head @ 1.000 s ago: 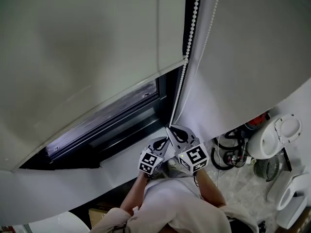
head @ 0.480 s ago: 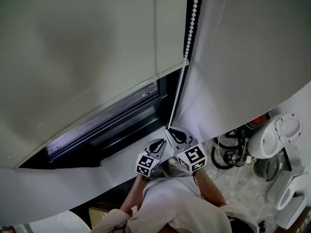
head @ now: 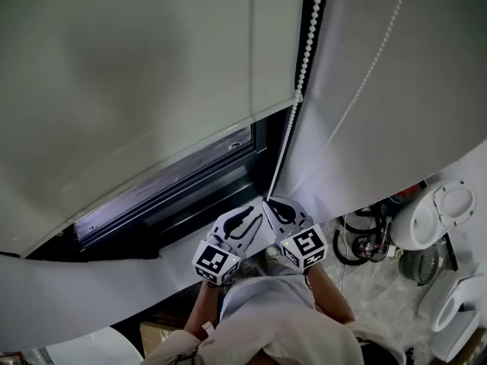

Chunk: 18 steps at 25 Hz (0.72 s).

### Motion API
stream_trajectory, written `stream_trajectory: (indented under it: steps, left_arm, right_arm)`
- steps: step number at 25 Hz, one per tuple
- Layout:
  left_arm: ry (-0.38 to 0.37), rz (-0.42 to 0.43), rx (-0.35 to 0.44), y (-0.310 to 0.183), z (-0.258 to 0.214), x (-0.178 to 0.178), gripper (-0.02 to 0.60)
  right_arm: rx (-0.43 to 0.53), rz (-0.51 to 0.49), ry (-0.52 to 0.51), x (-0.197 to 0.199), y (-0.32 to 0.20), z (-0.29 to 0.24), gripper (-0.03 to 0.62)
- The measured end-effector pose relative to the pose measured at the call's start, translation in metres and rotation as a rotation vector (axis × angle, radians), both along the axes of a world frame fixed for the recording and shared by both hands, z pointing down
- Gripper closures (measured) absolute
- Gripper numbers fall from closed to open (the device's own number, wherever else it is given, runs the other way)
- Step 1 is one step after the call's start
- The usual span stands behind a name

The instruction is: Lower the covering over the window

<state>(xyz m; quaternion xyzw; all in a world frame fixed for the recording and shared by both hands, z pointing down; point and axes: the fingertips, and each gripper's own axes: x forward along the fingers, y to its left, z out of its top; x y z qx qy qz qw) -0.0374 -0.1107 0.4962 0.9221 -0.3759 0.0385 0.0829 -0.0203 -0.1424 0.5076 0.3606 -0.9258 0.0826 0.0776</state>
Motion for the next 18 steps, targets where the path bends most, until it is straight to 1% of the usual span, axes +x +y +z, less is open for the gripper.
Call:
stream_trajectory:
  steps: [4, 7, 14, 18]
  left_arm:
    - [0.002, 0.015, 0.105, -0.008, -0.056, 0.002, 0.469]
    - [0.007, 0.01, 0.169, -0.019, -0.093, 0.005, 0.469]
    - [0.007, 0.01, 0.247, -0.037, -0.151, 0.018, 0.47]
    - [-0.003, 0.006, 0.292, -0.048, -0.169, 0.029, 0.472]
  right_arm:
    - [0.0, 0.003, 0.001, 0.0, 0.0, 0.0, 0.595]
    - [0.001, 0.002, 0.005, -0.001, 0.0, -0.001, 0.595]
    - [0.009, 0.0, 0.014, -0.005, 0.0, -0.001, 0.595]
    - [0.013, 0.0, 0.013, -0.007, 0.001, -0.002, 0.595]
